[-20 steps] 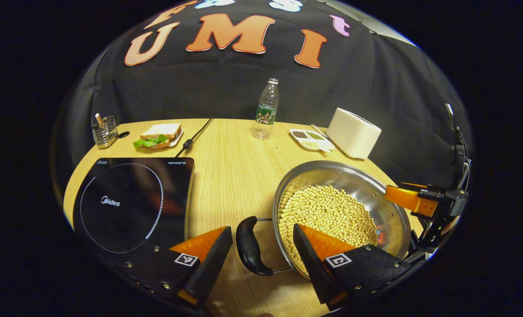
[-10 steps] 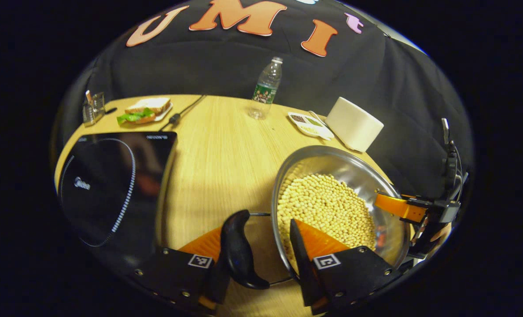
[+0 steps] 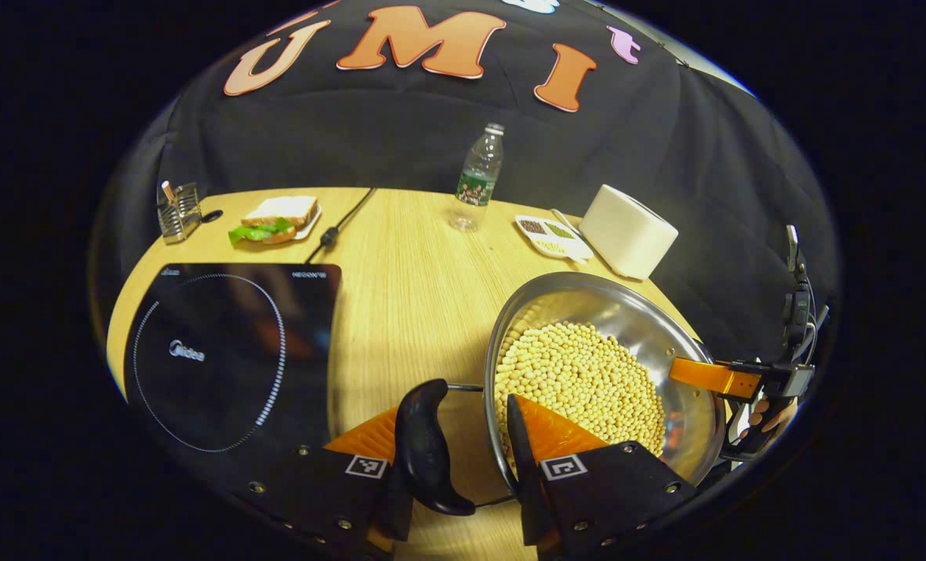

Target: First push the handle of the pot to place it horizontally, then grasp the pot with both hands and set it on the induction cooktop.

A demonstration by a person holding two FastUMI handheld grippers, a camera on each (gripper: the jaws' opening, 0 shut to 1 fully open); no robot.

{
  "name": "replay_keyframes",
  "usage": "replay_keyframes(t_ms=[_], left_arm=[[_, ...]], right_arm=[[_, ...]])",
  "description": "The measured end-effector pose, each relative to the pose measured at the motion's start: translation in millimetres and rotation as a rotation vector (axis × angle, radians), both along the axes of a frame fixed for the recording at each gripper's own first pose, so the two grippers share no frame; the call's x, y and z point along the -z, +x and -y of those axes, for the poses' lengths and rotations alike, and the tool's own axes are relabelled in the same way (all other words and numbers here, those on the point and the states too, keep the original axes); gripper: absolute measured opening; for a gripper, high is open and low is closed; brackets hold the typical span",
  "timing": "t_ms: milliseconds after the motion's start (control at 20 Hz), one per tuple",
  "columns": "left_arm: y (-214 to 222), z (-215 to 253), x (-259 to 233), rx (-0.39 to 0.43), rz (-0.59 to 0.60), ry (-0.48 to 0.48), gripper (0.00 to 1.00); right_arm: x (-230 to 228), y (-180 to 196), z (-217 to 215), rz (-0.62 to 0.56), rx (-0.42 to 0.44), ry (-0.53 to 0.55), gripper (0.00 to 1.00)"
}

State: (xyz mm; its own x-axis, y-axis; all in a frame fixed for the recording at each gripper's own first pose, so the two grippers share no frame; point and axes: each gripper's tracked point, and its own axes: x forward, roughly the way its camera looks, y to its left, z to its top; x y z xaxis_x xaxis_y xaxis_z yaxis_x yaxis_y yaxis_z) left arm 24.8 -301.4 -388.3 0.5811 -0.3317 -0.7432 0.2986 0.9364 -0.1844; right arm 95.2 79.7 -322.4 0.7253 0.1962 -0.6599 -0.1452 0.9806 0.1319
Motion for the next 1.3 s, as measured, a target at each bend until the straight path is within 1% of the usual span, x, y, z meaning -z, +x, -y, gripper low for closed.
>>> replay_keyframes(t_ms=[200, 250, 400, 450, 550, 800, 850, 1050, 1200, 1300], left_arm=[[-1.5, -30.1, -36.3, -0.015, 0.04, -0.005, 0.56], [-1.0, -39.5, -42.7, -0.019, 0.046, -0.004, 0.55], [-2.5, -71.0, -62.5, -0.048, 0.062, 0.002, 0.56], [-1.5, -84.5, -67.1, -0.059, 0.067, 0.006, 0.57], [-0.2, -111.4, -76.8, -0.076, 0.069, 0.016, 0.56], [7.1, -174.7, -97.4, -0.121, 0.066, 0.029, 0.57], [10.4, -183.8, -97.2, -0.133, 0.065, 0.029, 0.55], [18.5, -228.4, -95.4, -0.182, 0.046, 0.022, 0.55], [24.9, -261.8, -92.9, -0.222, 0.028, 0.023, 0.55], [34.0, -279.4, -82.8, -0.24, 0.012, 0.027, 0.55]], right_arm=[[-33.1, -15.1, -31.3, 0.043, -0.028, 0.016, 0.49], [-38.8, -19.3, -40.2, 0.045, -0.036, 0.018, 0.49], [-51.1, -29.9, -71.8, 0.042, -0.052, 0.038, 0.49], [-54.8, -31.4, -84.7, 0.05, -0.059, 0.05, 0.49], [-60.3, -39.0, -109.3, 0.055, -0.08, 0.064, 0.49], [-65.1, -52.4, -171.9, 0.041, -0.135, 0.09, 0.49], [-65.8, -54.3, -183.4, 0.041, -0.145, 0.089, 0.49], [-66.2, -58.2, -228.6, 0.038, -0.178, 0.085, 0.49], [-59.2, -59.1, -256.7, 0.02, -0.191, 0.087, 0.49], [-51.8, -58.4, -275.6, 0.003, -0.199, 0.086, 0.49]])
